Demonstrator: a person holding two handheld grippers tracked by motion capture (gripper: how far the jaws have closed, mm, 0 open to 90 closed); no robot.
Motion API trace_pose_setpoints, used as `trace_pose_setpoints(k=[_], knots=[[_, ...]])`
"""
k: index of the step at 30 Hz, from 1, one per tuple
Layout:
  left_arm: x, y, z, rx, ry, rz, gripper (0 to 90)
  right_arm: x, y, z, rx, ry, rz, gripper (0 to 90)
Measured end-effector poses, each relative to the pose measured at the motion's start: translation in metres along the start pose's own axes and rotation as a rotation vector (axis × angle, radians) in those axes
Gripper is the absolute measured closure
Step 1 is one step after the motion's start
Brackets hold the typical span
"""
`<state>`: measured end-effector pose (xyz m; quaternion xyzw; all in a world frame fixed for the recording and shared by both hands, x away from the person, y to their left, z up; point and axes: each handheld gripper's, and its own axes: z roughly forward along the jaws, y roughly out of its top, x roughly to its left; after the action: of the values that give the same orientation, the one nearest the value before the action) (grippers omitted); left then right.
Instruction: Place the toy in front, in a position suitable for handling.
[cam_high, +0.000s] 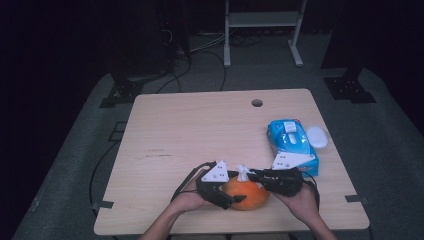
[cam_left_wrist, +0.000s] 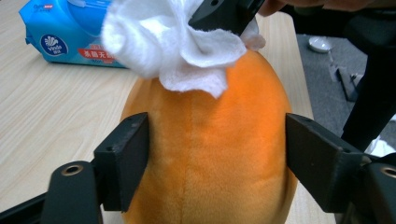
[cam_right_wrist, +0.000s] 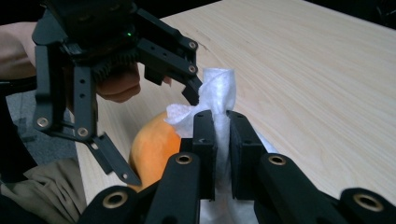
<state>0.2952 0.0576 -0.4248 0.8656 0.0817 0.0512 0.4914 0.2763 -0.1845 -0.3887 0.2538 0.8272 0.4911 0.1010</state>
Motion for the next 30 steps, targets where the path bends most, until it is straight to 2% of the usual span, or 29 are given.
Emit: trace_pose_setpoints(k=[3,4,5,7,9,10,14,17,19,21,22,23,24,25,26,27,28,29,30], knots=[[0.002,0.000,-0.002,-0.018,-0.015,-0.010,17.2,-0.004,-0.003,-0.001,0.004,-0.004,0.014,82.0],[0.006,-0.001,-0.004,-0.040,-0.019,-0.035,14.6,-0.009,-0.008,-0.004,-0.002,-0.002,0.032,82.0],[0.006,-0.001,-0.004,-0.040,-0.019,-0.035,11.3,-0.011,-0.010,-0.006,-0.001,-0.006,0.040,82.0],[0.012,-0.005,-0.005,-0.039,-0.024,-0.075,10.1,-0.013,-0.012,-0.009,-0.003,-0.014,0.043,82.0],[0.017,-0.010,-0.004,-0.055,-0.048,-0.116,9.3,-0.017,-0.017,-0.014,-0.011,-0.018,0.064,82.0],[0.018,-0.014,0.001,-0.044,-0.068,-0.123,8.7,-0.021,-0.020,-0.019,-0.013,-0.026,0.074,82.0],[0.017,-0.017,0.008,-0.036,-0.092,-0.130,8.1,-0.024,-0.025,-0.024,-0.018,-0.036,0.085,82.0],[0.017,-0.018,0.013,-0.057,-0.106,-0.141,7.7,-0.026,-0.029,-0.027,-0.021,-0.038,0.100,82.0],[0.016,-0.019,0.015,-0.068,-0.113,-0.137,13.8,-0.028,-0.032,-0.029,-0.027,-0.035,0.117,82.0],[0.014,-0.018,0.014,-0.075,-0.103,-0.126,24.4,-0.029,-0.032,-0.029,-0.036,-0.032,0.131,81.9],[0.013,-0.012,0.008,-0.078,-0.088,-0.129,30.1,-0.029,-0.030,-0.030,-0.046,-0.035,0.136,82.0],[0.013,-0.012,0.008,-0.078,-0.088,-0.129,31.9,-0.029,-0.030,-0.030,-0.046,-0.035,0.136,82.0],[0.013,-0.005,0.001,-0.094,-0.072,-0.126,33.6,-0.029,-0.025,-0.030,-0.064,-0.046,0.132,82.0],[0.013,-0.005,0.001,-0.094,-0.072,-0.126,34.0,-0.029,-0.025,-0.030,-0.064,-0.046,0.132,82.0],[0.013,0.004,-0.009,-0.099,-0.051,-0.103,34.0,-0.029,-0.018,-0.029,-0.078,-0.039,0.138,82.0],[0.013,0.004,-0.009,-0.099,-0.051,-0.103,34.0,-0.029,-0.018,-0.029,-0.078,-0.039,0.138,82.0],[0.013,0.011,-0.021,-0.090,-0.013,-0.082,34.0,-0.031,-0.013,-0.024,-0.109,-0.022,0.153,82.1],[0.013,0.011,-0.021,-0.090,-0.013,-0.082,34.0,-0.031,-0.013,-0.024,-0.109,-0.022,0.153,82.1],[0.014,0.014,-0.030,-0.076,0.012,-0.069,34.0,-0.033,-0.009,-0.018,-0.133,0.004,0.176,82.1]])
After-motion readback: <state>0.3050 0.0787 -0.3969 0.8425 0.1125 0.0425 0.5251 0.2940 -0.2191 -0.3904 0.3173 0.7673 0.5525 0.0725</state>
